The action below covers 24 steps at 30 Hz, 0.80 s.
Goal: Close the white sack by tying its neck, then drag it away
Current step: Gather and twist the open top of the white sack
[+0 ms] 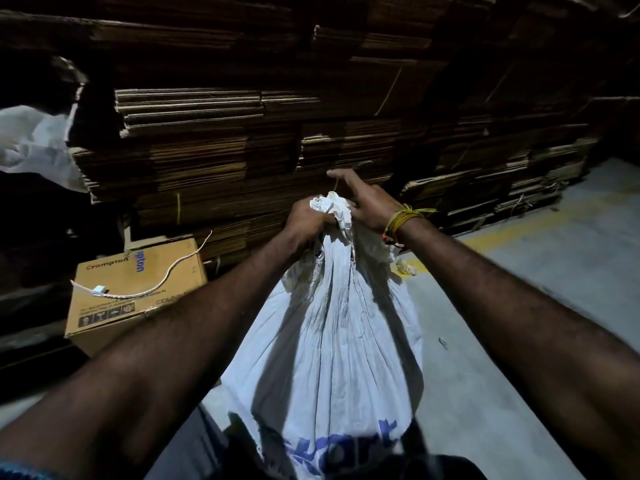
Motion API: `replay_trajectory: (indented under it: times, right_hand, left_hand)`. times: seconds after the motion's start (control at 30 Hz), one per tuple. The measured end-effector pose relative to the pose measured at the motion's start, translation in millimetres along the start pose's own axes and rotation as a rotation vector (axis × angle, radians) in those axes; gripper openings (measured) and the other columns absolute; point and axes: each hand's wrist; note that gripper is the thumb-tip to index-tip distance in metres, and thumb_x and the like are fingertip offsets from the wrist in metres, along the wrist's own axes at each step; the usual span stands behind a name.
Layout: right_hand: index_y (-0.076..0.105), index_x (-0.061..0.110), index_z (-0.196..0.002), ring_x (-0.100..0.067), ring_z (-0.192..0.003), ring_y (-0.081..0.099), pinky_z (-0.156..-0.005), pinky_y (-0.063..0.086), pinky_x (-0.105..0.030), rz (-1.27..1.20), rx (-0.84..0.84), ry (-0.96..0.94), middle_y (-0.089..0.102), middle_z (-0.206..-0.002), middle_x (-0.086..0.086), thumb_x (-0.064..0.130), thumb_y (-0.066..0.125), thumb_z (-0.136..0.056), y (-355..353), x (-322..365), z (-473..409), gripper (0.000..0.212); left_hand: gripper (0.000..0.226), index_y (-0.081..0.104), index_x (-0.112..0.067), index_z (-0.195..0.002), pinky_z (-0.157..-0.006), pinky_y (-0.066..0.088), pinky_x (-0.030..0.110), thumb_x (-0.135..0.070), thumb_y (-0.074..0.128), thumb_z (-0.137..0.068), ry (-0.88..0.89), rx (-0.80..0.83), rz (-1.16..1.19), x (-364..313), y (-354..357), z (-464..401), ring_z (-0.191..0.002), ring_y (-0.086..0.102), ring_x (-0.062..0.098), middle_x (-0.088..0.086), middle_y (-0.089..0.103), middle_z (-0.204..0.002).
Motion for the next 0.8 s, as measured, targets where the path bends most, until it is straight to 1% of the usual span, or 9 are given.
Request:
replay_trajectory:
  times: [0.07, 0.2, 0.3, 0.37, 0.47, 0.57, 0.63, 0.7, 0.8]
  right_hand:
    - [0.012, 0.052, -0.141, -0.039, -0.094, 0.066, -0.081, 0.055, -0.054, -0.043, -0.021, 0.006, 0.060, -0.120, -0.028, 0.011, 0.062, -0.083, -1.4, -1.8, 2.3, 0.087]
    - [0.015, 0.052, -0.143, -0.036, -0.125, 0.051, -0.098, 0.048, -0.052, -0.154, 0.037, 0.079, 0.039, -0.150, -0.010, 0.010, 0.071, -0.078, -1.5, -13.6, 14.2, 0.095]
    - [0.029, 0.040, -0.141, -0.030, -0.126, 0.048, -0.102, 0.040, -0.052, 0.147, 0.104, 0.233, 0.052, -0.138, -0.005, 0.028, 0.077, -0.073, 10.1, -34.8, 23.9, 0.085]
    - [0.049, 0.028, -0.129, -0.032, -0.120, 0.051, -0.098, 0.042, -0.050, 0.339, 0.093, 0.319, 0.057, -0.129, -0.005, 0.037, 0.076, -0.072, 14.8, -48.5, 28.8, 0.064]
    - [0.065, 0.016, -0.102, -0.033, -0.110, 0.056, -0.095, 0.044, -0.045, 0.347, -0.013, 0.356, 0.063, -0.115, -0.011, 0.037, 0.070, -0.078, 10.2, -58.7, 33.6, 0.033]
    - [0.064, 0.012, -0.102, -0.036, -0.116, 0.053, -0.110, 0.032, -0.042, 0.301, -0.096, 0.330, 0.067, -0.109, -0.014, 0.024, 0.062, -0.085, 0.3, -65.7, 38.5, 0.021]
    - [0.061, 0.018, -0.106, -0.036, -0.112, 0.055, -0.100, 0.042, -0.040, 0.382, -0.152, 0.286, 0.068, -0.103, -0.012, 0.022, 0.060, -0.087, -10.2, -65.1, 39.3, 0.020]
    - [0.059, 0.023, -0.108, -0.034, -0.101, 0.060, -0.081, 0.049, -0.037, 0.501, -0.195, 0.227, 0.068, -0.098, -0.013, 0.023, 0.065, -0.084, -22.4, -60.0, 37.5, 0.025]
    - [0.055, 0.027, -0.113, -0.037, -0.092, 0.064, -0.068, 0.046, -0.038, 0.548, -0.197, 0.165, 0.068, -0.096, -0.015, 0.024, 0.063, -0.083, -38.3, -50.7, 33.1, 0.031]
  left_hand:
    - [0.024, 0.067, -0.020, -0.072, -0.074, 0.058, 0.039, 0.002, 0.076, -0.071, -0.024, -0.064, -0.015, 2.8, 0.3, -0.4, -0.074, 0.068, 0.024, 0.004, 0.070, -0.077]
    - [0.017, 0.074, -0.016, -0.078, -0.079, 0.060, 0.041, -0.012, 0.079, -0.062, -0.059, -0.148, 0.021, 10.6, -2.5, -1.9, -0.084, 0.074, 0.026, 0.008, 0.077, -0.089]
    - [0.015, 0.072, -0.015, -0.073, -0.074, 0.059, 0.040, -0.004, 0.077, -0.066, -0.068, -0.133, 0.080, 12.5, -5.4, -1.5, -0.075, 0.071, 0.025, 0.007, 0.074, -0.081]
    - [0.016, 0.071, -0.013, -0.076, -0.065, 0.057, 0.033, 0.001, 0.075, -0.069, -0.075, -0.122, 0.124, 11.4, -5.9, 2.4, -0.067, 0.067, 0.022, 0.005, 0.072, -0.075]
    - [0.018, 0.072, -0.007, -0.086, -0.055, 0.055, 0.025, 0.003, 0.073, -0.071, -0.074, -0.104, 0.140, 12.6, -6.1, 5.1, -0.064, 0.067, 0.021, 0.008, 0.071, -0.078]
    - [0.019, 0.072, -0.003, -0.086, -0.065, 0.062, 0.035, 0.003, 0.074, -0.067, -0.080, -0.081, 0.150, 12.5, -6.5, 4.6, -0.069, 0.071, 0.024, 0.014, 0.072, -0.080]
    - [0.013, 0.069, -0.003, -0.083, -0.045, 0.052, 0.018, 0.007, 0.070, -0.075, -0.084, -0.071, 0.116, 11.2, -6.2, 5.4, -0.047, 0.065, 0.009, 0.011, 0.066, -0.070]
    - [0.015, 0.066, -0.003, -0.087, -0.034, 0.040, 0.013, 0.010, 0.065, -0.080, -0.077, -0.068, 0.111, 8.9, -5.2, 7.6, -0.032, 0.054, 0.001, 0.004, 0.061, -0.063]
    - [0.018, 0.068, -0.001, -0.092, -0.043, 0.050, 0.016, 0.011, 0.065, -0.079, -0.070, -0.036, 0.126, 10.1, -6.2, 5.6, -0.051, 0.065, 0.012, 0.004, 0.067, -0.067]
Point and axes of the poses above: each hand's wrist, its own z-axis away from the middle knuckle, its own y-axis out of the palm, x = y × z
